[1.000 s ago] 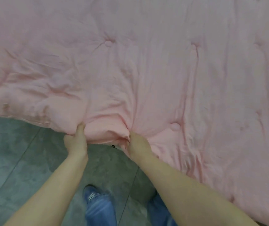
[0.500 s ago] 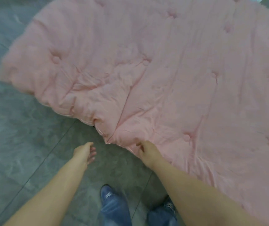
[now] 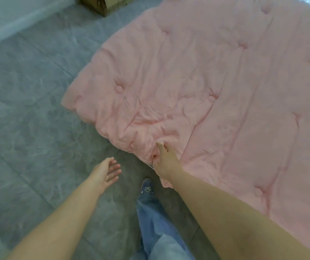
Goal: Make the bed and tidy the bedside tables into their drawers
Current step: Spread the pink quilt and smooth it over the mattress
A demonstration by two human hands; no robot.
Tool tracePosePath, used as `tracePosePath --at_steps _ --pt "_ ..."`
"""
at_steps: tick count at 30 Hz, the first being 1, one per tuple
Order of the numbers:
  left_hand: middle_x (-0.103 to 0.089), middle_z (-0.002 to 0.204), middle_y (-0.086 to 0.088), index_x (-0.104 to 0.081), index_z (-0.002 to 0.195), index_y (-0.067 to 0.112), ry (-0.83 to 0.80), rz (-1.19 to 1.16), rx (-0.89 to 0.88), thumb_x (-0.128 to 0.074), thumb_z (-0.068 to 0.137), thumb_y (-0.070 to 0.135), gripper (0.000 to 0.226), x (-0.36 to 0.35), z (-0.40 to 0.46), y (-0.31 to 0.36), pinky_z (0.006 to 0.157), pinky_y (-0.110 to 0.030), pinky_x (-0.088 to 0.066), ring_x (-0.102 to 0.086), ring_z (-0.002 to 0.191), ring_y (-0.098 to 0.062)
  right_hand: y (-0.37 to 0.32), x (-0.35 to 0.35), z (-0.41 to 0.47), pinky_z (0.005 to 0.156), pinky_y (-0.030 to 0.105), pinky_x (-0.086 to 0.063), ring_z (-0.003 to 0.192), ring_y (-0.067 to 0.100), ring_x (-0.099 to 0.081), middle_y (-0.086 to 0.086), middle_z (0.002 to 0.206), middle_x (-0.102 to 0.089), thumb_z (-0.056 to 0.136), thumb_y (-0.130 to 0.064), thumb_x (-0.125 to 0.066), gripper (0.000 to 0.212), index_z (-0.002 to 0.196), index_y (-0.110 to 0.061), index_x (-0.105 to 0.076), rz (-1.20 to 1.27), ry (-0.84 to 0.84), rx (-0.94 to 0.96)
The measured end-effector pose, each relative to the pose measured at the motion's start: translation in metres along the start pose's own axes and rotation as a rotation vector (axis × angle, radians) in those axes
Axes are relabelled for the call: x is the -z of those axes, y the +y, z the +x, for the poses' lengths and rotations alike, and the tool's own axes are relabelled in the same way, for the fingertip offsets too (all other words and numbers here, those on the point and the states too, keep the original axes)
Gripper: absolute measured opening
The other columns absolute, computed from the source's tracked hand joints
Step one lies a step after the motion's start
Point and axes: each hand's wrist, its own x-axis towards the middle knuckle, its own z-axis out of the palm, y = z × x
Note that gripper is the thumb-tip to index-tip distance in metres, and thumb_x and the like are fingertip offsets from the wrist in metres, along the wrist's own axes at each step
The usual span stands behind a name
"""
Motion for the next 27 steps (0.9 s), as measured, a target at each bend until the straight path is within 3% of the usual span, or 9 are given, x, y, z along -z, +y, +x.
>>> tracePosePath --at_steps 2,5,10,12,16,19,21,24,27 --pt "-0.066 0.095 -0.003 -0.059 0.094 0.015 0.039 0.078 -0.018 -0.053 0.095 0.031 0.017 -0.001 0.017 0.023 0.073 -0.032 -0.047 -0.063 0.08 -0.018 -0.003 0.001 0.019 0.108 0.046 -0.035 0.136 0.04 -0.035 0.02 0.152 -0.026 0.086 -0.029 -0.057 0.073 0.151 -0.024 -0.024 -0.064 -0.039 -0.026" --pt "-0.061 0.108 -0.006 -0.056 0.117 0.012 0.124 0.157 -0.096 -0.054 0.096 0.028 0.026 -0.01 0.039 0.057 0.089 -0.038 -0.049 -0.063 0.097 -0.026 -0.003 -0.001 0.039 0.113 0.046 -0.03 0.14 0.037 -0.025 0.014 0.154 -0.017 0.07 -0.045 -0.069 0.1 0.151 -0.037 -0.011 -0.168 -0.142 -0.08" --pt "-0.056 0.116 -0.007 -0.054 0.126 0.006 0.116 0.173 -0.101 -0.054 0.094 0.027 0.038 -0.021 0.071 0.102 0.095 -0.04 -0.047 -0.059 0.102 -0.026 -0.014 -0.011 0.057 0.102 0.05 -0.041 0.135 0.035 -0.03 0.01 0.148 -0.019 0.053 -0.057 -0.072 0.118 0.147 -0.041 -0.001 -0.285 -0.078 -0.177" --pt "-0.06 0.112 -0.011 -0.056 0.125 0.005 0.101 0.177 -0.1 -0.054 0.093 0.023 0.036 -0.021 0.089 0.119 0.094 -0.04 -0.047 -0.058 0.097 -0.025 -0.027 -0.019 0.07 0.106 0.058 -0.032 0.141 0.038 -0.018 0.016 0.152 -0.012 0.053 -0.062 -0.074 0.128 0.147 -0.037 0.008 -0.344 -0.073 -0.208" --pt "-0.061 0.117 -0.007 -0.053 0.13 0.012 0.068 0.137 -0.054 -0.057 0.09 0.027 0.043 -0.013 0.115 0.142 0.092 -0.039 -0.047 -0.058 0.098 -0.022 -0.062 -0.029 0.091 0.111 0.07 -0.008 0.148 0.036 0.01 0.023 0.157 0.019 0.061 -0.068 -0.074 0.143 0.136 -0.036 0.044 -0.315 -0.167 -0.252" --pt "-0.053 0.134 -0.004 -0.045 0.139 0.014 0.131 0.104 -0.001 -0.063 0.084 0.044 0.065 -0.005 0.128 0.162 0.093 -0.036 -0.044 -0.052 0.113 -0.023 -0.095 -0.034 0.109 0.107 0.075 -0.007 0.146 0.043 0.011 0.02 0.155 0.029 0.06 -0.062 -0.078 0.138 0.141 -0.045 0.032 -0.284 -0.132 -0.263" --pt "-0.052 0.13 -0.001 -0.047 0.136 0.015 0.156 0.015 0.057 -0.064 0.08 0.055 0.071 0.006 0.141 0.183 0.089 -0.033 -0.045 -0.05 0.109 -0.02 -0.115 -0.04 0.124 0.106 0.075 -0.01 0.146 0.044 0.01 0.013 0.157 0.028 0.061 -0.066 -0.074 0.128 0.146 -0.045 0.019 -0.293 -0.064 -0.237" --pt "-0.055 0.12 0.006 -0.052 0.126 0.024 0.063 -0.184 0.14 -0.062 0.073 0.068 0.07 0.018 0.165 0.225 0.089 -0.037 -0.045 -0.051 0.109 -0.017 -0.137 -0.052 0.147 0.103 0.073 -0.019 0.146 0.037 -0.003 0.012 0.158 -0.001 0.057 -0.081 -0.059 0.112 0.147 -0.039 -0.008 -0.298 0.107 -0.184" --pt "-0.061 0.101 -0.001 -0.054 0.11 0.024 0.01 -0.237 0.245 -0.064 0.072 0.068 0.059 0.034 0.185 0.259 0.095 -0.045 -0.043 -0.057 0.097 -0.024 -0.145 -0.066 0.171 0.101 0.067 -0.03 0.132 0.034 -0.036 0.007 0.138 -0.04 0.051 -0.078 -0.06 0.105 0.141 -0.03 -0.03 -0.364 0.156 -0.255"
